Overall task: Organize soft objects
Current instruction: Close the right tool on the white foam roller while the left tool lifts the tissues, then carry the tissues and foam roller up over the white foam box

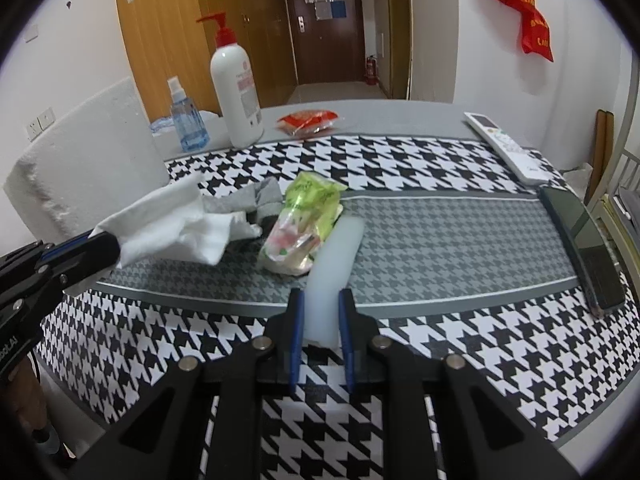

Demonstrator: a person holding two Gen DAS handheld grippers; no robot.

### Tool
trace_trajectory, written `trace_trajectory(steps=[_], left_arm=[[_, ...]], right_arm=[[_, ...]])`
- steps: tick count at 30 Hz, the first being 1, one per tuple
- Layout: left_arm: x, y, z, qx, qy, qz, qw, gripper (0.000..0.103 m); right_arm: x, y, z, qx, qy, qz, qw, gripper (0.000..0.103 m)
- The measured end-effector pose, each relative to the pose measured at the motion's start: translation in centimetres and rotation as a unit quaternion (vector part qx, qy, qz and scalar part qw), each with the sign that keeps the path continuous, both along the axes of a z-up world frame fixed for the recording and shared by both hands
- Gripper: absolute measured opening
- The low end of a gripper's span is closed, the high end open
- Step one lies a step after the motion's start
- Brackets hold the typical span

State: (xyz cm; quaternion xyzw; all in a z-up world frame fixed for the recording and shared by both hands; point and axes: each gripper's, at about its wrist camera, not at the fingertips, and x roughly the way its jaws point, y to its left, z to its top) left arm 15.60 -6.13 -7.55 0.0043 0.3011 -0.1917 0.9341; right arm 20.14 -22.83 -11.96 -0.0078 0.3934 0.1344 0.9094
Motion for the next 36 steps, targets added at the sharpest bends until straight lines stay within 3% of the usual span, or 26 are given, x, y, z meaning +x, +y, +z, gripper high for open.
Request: trace_trajectory(steps=[14,36], left_arm=[[-2.3,0.1,1.3,0.009,-0.026,0.014,0.9995,0.007],[-4.7,1.6,5.2,0.025,-0.08,0.056,0.9948,0.007]], right_arm=[[-2.9,-1.6,2.9,0.022,-0.043,-0.008,0.999,0.02],[-6.2,-0.7,7.6,0.028,-0.114,0.017,0.993,0.02]])
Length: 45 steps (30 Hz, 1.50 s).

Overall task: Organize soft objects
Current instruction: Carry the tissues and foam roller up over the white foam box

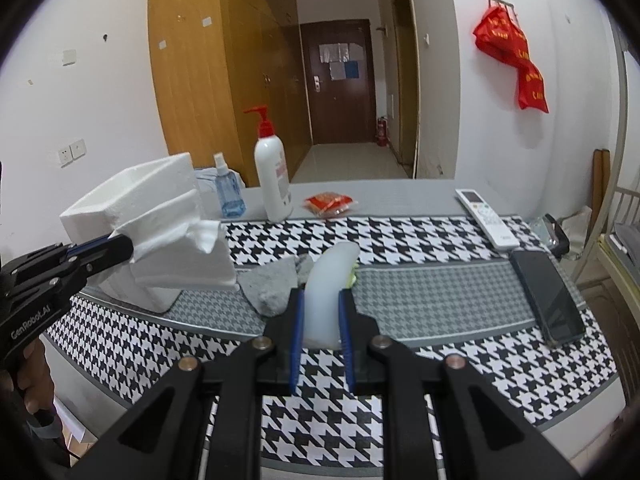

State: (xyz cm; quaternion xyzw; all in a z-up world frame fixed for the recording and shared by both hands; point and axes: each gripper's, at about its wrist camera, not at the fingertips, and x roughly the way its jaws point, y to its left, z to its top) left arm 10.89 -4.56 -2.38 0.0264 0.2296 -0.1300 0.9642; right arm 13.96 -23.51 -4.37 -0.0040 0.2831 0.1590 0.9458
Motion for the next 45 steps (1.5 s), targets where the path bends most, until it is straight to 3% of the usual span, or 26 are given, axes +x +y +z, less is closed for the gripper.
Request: trace_trajectory(steps=[16,28,45], left_arm=[[0.2,0.5,3.8,0.019,-0.057,0.031,0.9977,0.007],[0.4,1.7,6.4,0.008,-0.079,0.037,0.9962,0.007],[-0.3,5.0,8.5,0.016,-0.108,0.099,0.9891,0.007]], right_arm=[[0.0,0.8,3.2,0.008,-0.05,0.02,0.999,0.02],[0.2,1.6,5.6,0.014,-0.086,0.037,0.996,0.02],[0.9,4.1,6.7,0.029,-0.104,0.078,0.991,0.021]])
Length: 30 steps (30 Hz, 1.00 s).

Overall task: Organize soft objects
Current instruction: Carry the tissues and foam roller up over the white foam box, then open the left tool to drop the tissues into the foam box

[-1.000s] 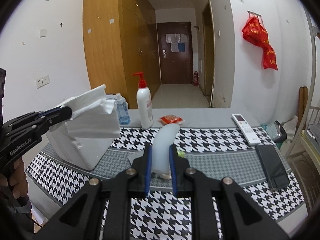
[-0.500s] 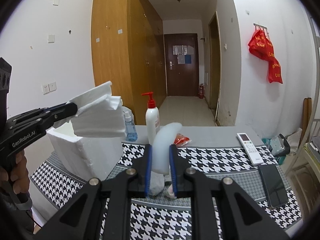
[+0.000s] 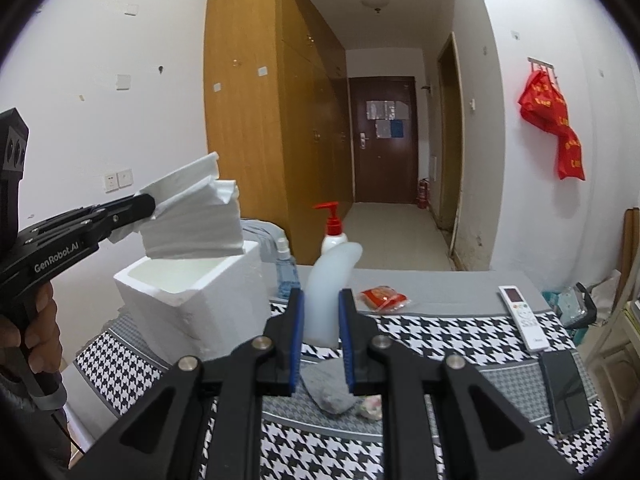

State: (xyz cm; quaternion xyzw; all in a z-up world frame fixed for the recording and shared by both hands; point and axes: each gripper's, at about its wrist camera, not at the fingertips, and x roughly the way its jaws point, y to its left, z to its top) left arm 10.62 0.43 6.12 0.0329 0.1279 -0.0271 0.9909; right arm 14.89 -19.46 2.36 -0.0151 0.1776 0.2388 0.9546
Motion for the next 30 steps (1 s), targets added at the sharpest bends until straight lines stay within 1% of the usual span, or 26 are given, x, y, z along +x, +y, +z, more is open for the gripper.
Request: trace_trajectory(steps=[8,15,24,30], left_arm=[[-0.4,2.4,0.7,-0.005,-0.008,0.038,0.9992,0.007],[-0.5,5.1,0.9,-0.011,-0.008,0.079,0.9968,0.007],[0.4,6.6,0.0,-0.017,0.009,0.099,0.9949,0.007],[1.2,7.1,-0.5,-0.023,0.023,0.102,0.9943,0.007]], right_arm=[[0.3,2.8,0.5,-0.003,-0.005,0.037,0.999,0.021],[0.4,5.2,0.8,-0.006,-0.01,0.07,0.997,0.02],[0.8,7.6,0.7,-0.011,-0.008,0.101,0.995,0.021],[1.1,9.2,0.6,-0.018,-0.005,0.112,0.993,0.021]])
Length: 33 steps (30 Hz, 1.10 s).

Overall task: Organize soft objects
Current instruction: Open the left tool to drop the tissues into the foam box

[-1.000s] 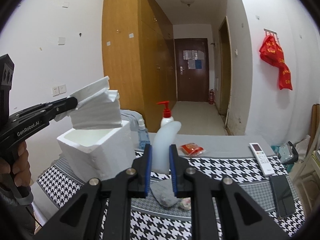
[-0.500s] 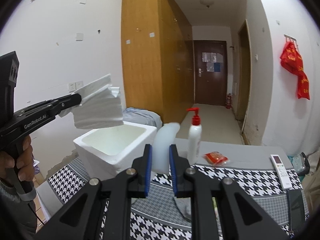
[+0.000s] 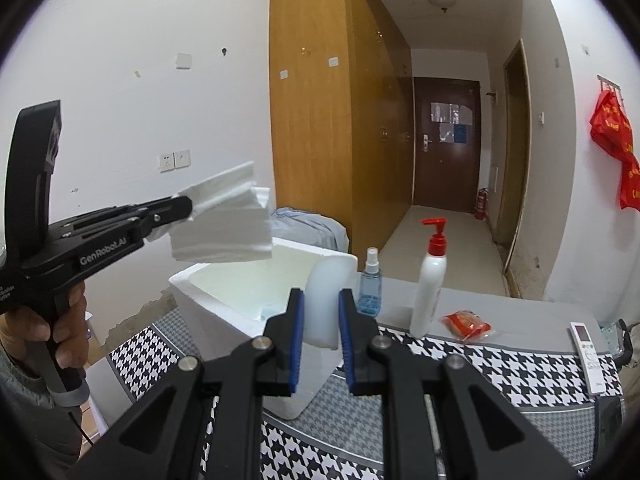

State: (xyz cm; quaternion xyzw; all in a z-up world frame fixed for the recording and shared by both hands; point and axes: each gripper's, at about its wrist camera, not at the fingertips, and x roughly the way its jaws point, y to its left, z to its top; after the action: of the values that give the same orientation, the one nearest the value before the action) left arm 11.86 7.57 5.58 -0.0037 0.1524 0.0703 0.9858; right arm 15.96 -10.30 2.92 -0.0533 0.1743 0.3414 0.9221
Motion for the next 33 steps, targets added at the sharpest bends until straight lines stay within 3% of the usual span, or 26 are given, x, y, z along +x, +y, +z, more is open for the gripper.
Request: trace_trajectory(steps=[11,14,16,18,24,33], left_arm=[[3.4,1.1,-2.1,-0.014,0.04,-0.017,0.999,0.008],[4.2,1.7,-2.9,-0.023,0.056,-0.02,0.9979,0.03],[4.3,2.2,-3.1,-0.029,0.056,-0.011,0.9979,0.064],[4.2,2.6,-3.2,-0.03,0.052,0.0,0.9982,0.081],[3.1,3.5,-3.0,-0.03,0.039,0.012,0.9987,0.097],[0.5,4.7,-2.4,-0.018,0.017,0.036,0.999,0.102]], right_arm=[[0.1,0.9,-0.2,-0.009,0.001,-0.004,1.0,0.021],[0.2,1.1,-0.2,-0.013,0.0,-0.01,1.0,0.021],[0.3,1.2,-0.2,-0.014,0.002,-0.011,1.0,0.021],[0.4,1.6,-0.3,-0.015,0.004,-0.011,1.0,0.021],[0.6,2.5,-0.3,-0.02,0.006,-0.008,1.0,0.021],[0.7,3.9,0.1,-0.026,-0.002,0.0,1.0,0.021]])
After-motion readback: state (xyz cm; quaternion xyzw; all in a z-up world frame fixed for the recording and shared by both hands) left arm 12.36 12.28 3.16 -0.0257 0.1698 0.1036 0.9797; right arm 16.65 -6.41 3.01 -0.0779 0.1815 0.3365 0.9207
